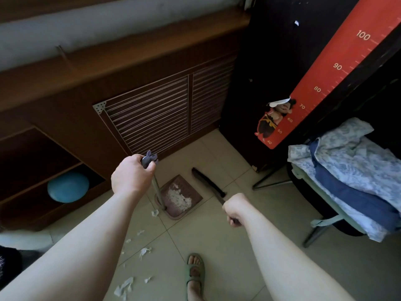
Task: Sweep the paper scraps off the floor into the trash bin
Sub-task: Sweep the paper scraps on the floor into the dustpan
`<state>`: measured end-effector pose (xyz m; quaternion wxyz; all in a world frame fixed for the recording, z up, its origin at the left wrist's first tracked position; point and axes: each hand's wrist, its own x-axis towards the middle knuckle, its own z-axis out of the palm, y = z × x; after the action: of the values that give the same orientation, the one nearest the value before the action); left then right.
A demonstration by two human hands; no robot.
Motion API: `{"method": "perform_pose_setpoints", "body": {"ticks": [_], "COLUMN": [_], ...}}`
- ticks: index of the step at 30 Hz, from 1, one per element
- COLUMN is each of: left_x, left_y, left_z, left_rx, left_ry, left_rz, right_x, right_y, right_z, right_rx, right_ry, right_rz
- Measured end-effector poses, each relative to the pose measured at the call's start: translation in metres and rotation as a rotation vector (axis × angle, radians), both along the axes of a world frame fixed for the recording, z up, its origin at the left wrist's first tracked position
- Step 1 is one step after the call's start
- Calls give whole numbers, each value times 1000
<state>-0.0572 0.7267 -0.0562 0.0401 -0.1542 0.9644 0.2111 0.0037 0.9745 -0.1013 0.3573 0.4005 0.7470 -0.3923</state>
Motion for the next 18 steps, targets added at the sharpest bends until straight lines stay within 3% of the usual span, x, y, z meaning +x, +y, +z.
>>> {"method": "perform_pose_setpoints", "body": {"ticks": [7, 13, 18], "left_x": [-10, -21, -35], "left_y": [-3, -11, -13], "left_z": [4, -8, -21], "left_rx": [-17, -22, -50], "left_ry": [16, 23, 38], "left_rz": [-2, 38, 52], "right_x": [-37, -80, -105], "right_y": [35, 40, 22], "right_z": [5, -42, -71], "right_rx": [78, 100, 137], "right_ry": [92, 111, 175], "right_rz": [-95, -253, -165]}}
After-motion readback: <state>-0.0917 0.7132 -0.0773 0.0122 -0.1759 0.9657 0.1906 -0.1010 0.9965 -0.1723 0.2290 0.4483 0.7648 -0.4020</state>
